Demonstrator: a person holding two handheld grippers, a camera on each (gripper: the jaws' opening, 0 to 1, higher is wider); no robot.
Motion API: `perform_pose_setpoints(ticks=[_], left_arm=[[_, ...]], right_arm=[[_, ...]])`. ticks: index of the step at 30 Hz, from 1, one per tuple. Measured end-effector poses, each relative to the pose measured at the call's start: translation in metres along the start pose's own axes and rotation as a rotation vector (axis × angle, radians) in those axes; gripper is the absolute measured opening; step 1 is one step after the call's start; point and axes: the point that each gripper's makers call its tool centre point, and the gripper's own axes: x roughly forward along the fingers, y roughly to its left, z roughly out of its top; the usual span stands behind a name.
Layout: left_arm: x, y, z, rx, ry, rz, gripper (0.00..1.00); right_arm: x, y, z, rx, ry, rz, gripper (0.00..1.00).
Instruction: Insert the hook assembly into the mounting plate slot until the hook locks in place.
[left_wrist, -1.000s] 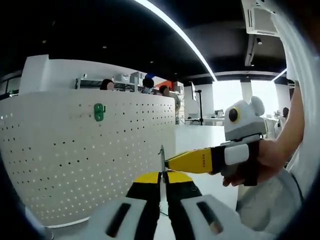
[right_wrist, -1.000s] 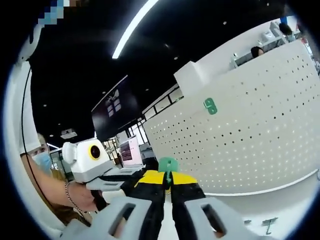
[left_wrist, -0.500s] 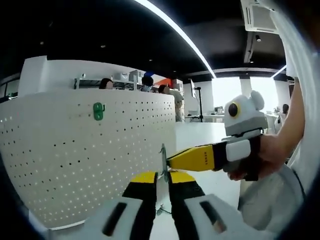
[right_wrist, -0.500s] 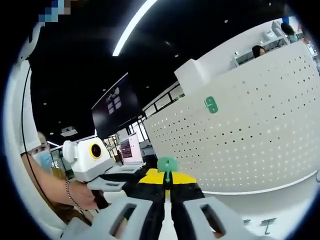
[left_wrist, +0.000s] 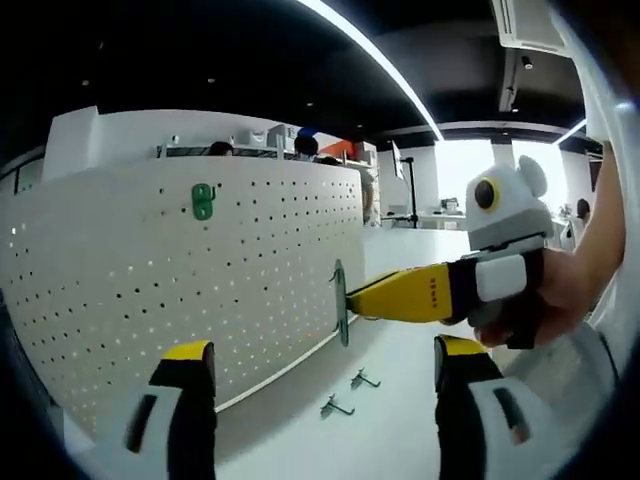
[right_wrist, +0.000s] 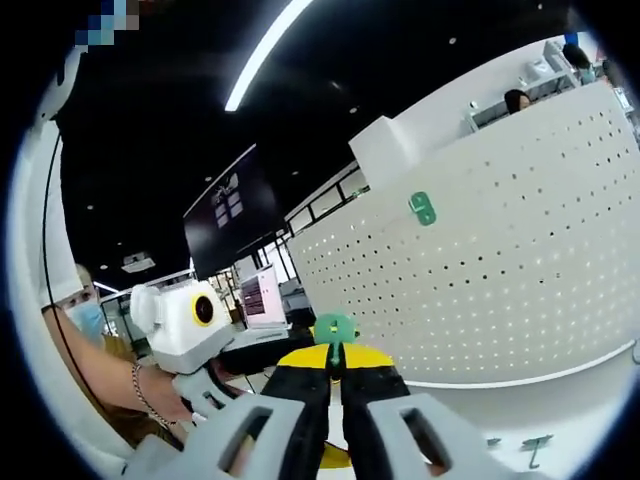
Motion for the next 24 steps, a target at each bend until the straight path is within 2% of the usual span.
perform_pose_setpoints(ticks=[9,12,15,17,24], left_arm=[[-0.002,0.000,0.001,-0.014,-0.008,-0.001,0.97],[-0.004,0.002,0.000,-0.029,-0.006,0.004,0.95],[-0.007,0.004,-0.001,-0.039,-0.007,0.011,0.94],[-0.008,0.005,-0.003,-0.045,-0.005,0.015,0.93],[-0.015,0.007,-0.008,-0.056,-0.001,0.024,0.91]], right_arm=[[0.001,-0.002,0.000,-0.009,0.007,-0.009,0.00],[0.001,-0.011,0.005,-0.055,0.012,-0.046,0.00],[0.001,-0.020,0.016,-0.065,0.003,-0.076,0.00],[0.001,-0.031,0.021,-0.100,0.013,-0.120,0.00],[0.006,-0.053,0.040,-0.138,0.014,-0.196,0.00]])
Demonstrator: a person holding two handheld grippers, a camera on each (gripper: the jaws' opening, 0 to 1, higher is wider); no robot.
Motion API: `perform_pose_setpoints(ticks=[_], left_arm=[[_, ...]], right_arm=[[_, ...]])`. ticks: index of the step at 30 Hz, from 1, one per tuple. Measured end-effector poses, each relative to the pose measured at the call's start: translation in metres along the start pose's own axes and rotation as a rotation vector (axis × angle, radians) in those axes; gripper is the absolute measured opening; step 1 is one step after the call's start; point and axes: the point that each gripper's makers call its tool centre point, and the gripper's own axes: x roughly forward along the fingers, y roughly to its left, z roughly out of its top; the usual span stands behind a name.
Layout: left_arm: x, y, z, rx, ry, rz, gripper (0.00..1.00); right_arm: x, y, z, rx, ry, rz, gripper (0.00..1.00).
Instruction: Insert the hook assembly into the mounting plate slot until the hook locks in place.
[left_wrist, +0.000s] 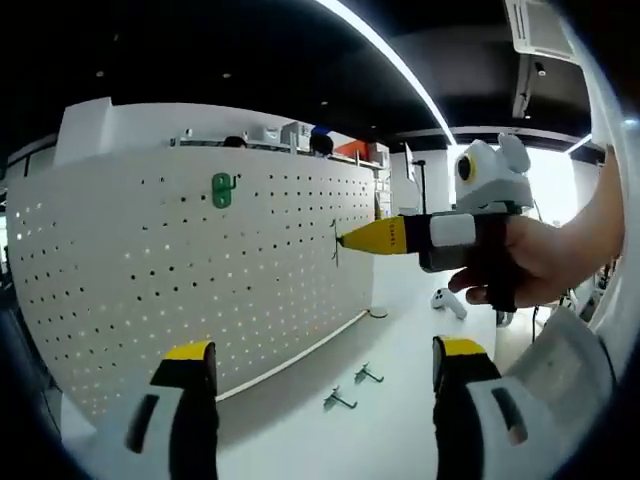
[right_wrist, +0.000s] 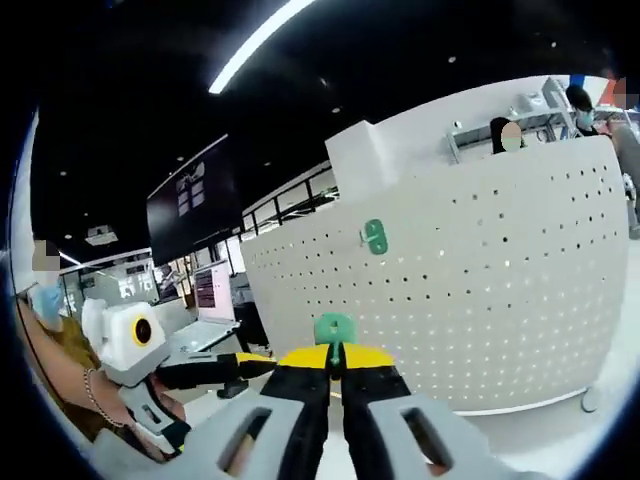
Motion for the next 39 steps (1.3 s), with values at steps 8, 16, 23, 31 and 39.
perform_pose_setpoints(ticks=[8,16,23,31,39], left_arm=[[-0.007,0.006,-0.003,-0.017,-0.004,0.022,0.91],[-0.010,0.008,-0.002,-0.025,-0.011,0.034,0.90],[-0.016,0.017,-0.001,-0.027,-0.018,0.056,0.90],[-0.023,0.020,-0.001,-0.030,-0.020,0.074,0.88],[-0.027,0.017,-0.003,-0.032,-0.020,0.079,0.88]], right_arm=[[0.010,-0.022,0.017,-0.046,0.002,-0.076,0.00],[0.018,-0.033,0.031,-0.084,-0.015,-0.111,0.00],[0.030,-0.045,0.044,-0.121,-0.030,-0.153,0.00],[0.043,-0.056,0.060,-0.164,-0.053,-0.191,0.00],[0.061,-0.061,0.079,-0.179,-0.097,-0.219,0.00]])
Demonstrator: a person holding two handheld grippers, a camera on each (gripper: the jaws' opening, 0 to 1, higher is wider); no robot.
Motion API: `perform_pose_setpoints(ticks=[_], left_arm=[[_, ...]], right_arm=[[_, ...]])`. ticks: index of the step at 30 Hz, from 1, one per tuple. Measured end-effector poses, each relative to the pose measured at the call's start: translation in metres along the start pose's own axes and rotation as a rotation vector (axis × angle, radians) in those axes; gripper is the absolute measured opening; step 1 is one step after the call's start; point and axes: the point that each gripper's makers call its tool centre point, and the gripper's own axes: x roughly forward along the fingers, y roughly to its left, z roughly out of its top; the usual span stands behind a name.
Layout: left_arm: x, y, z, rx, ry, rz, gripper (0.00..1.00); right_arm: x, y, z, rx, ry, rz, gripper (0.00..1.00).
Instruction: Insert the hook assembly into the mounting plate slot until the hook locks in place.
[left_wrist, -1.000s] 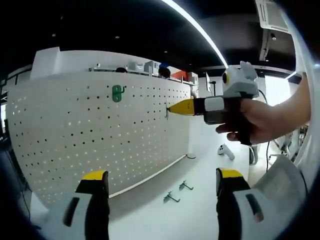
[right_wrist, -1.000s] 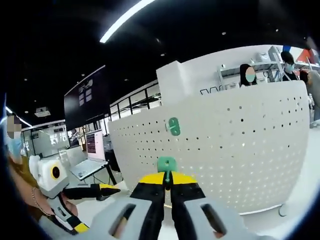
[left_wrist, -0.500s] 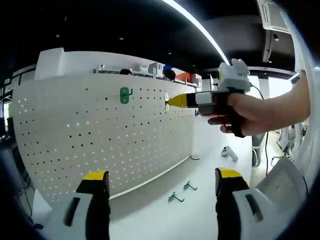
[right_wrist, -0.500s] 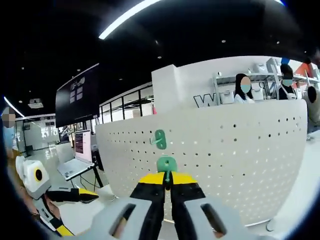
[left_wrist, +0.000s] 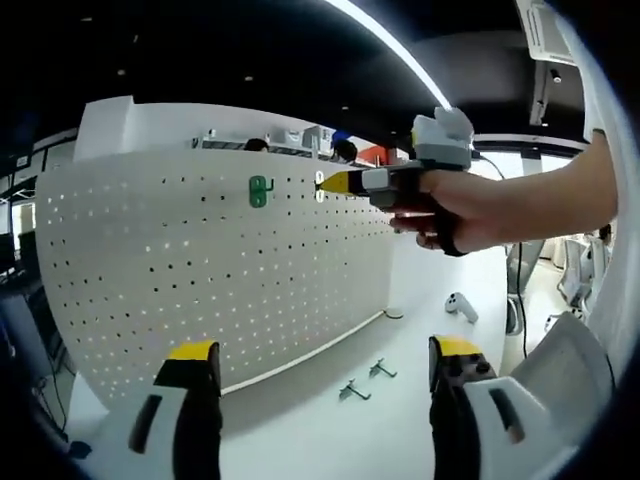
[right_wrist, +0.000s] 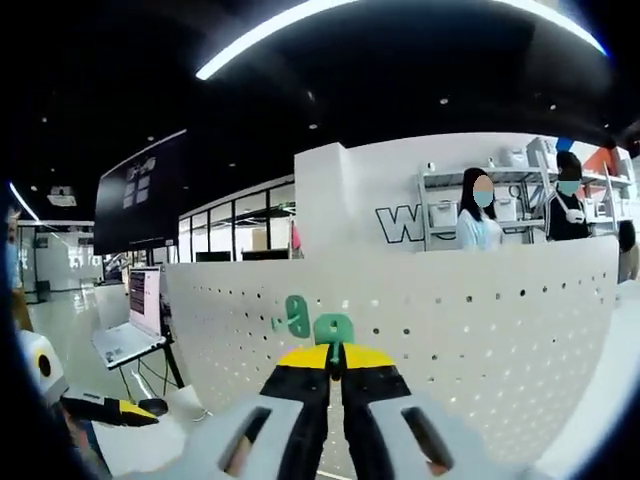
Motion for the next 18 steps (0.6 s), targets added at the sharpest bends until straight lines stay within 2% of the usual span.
perform_pose_setpoints(ticks=[3,13,17,18], left_arm=[[-0.002,0.002,0.000,0.002,0.001,0.008,0.88],[-0.006,0.006,-0.001,-0.006,0.000,0.022,0.87],[-0.006,0.004,-0.002,-0.005,0.001,0.019,0.87],[-0.006,0.004,-0.002,-0.005,0.001,0.020,0.87]], right_arm=[[0.006,0.001,0.007,-0.011,-0.020,-0.012,0.00],[0.022,-0.004,0.006,-0.008,-0.024,-0.068,0.00],[0.028,-0.010,0.010,0.008,-0.055,-0.097,0.00],[0.031,-0.008,0.009,-0.011,-0.042,-0.093,0.00]])
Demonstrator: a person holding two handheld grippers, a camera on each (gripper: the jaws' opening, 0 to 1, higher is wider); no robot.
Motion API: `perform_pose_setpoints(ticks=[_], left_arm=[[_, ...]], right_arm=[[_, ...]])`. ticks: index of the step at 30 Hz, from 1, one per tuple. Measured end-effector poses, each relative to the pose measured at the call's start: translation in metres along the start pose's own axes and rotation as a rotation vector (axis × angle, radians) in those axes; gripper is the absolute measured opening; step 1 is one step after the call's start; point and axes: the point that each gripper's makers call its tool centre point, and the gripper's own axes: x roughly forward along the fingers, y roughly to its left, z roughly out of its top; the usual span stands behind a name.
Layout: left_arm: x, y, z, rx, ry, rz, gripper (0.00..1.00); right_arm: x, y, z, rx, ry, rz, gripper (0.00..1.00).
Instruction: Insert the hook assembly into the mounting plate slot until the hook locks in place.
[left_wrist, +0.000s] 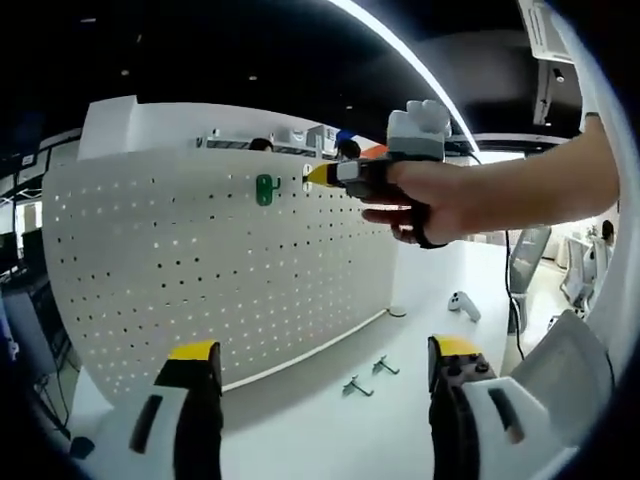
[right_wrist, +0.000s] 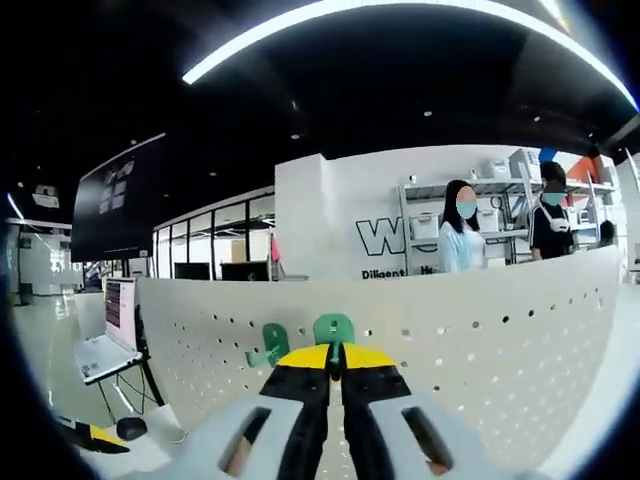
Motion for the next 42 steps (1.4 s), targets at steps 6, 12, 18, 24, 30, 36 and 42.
perform_pose_setpoints(ticks=[6,12,18,24,30,36,42], left_arm=[[0.001,-0.001,-0.001,-0.006,0.000,-0.001,0.87],[0.001,0.000,-0.001,-0.007,-0.001,0.001,0.87],[0.001,0.002,-0.003,-0.008,0.003,0.002,0.87],[0.001,0.002,-0.003,-0.016,0.002,0.006,0.87],[-0.001,0.006,-0.002,-0.040,-0.009,0.016,0.87],[-0.003,0.007,-0.002,-0.043,-0.006,0.017,0.86],[-0.007,0.009,-0.001,-0.044,-0.014,0.025,0.86]], right_arm=[[0.007,0.000,-0.001,0.007,0.005,-0.012,0.00],[0.010,-0.001,-0.006,0.009,0.013,-0.020,0.01],[0.014,-0.001,-0.010,0.017,0.022,-0.020,0.01],[0.014,-0.001,-0.015,0.028,0.037,-0.039,0.01],[0.020,-0.002,-0.016,0.034,0.063,-0.110,0.01],[0.023,-0.002,-0.020,0.075,0.095,-0.215,0.01],[0.021,-0.002,-0.021,0.015,0.087,-0.226,0.02]])
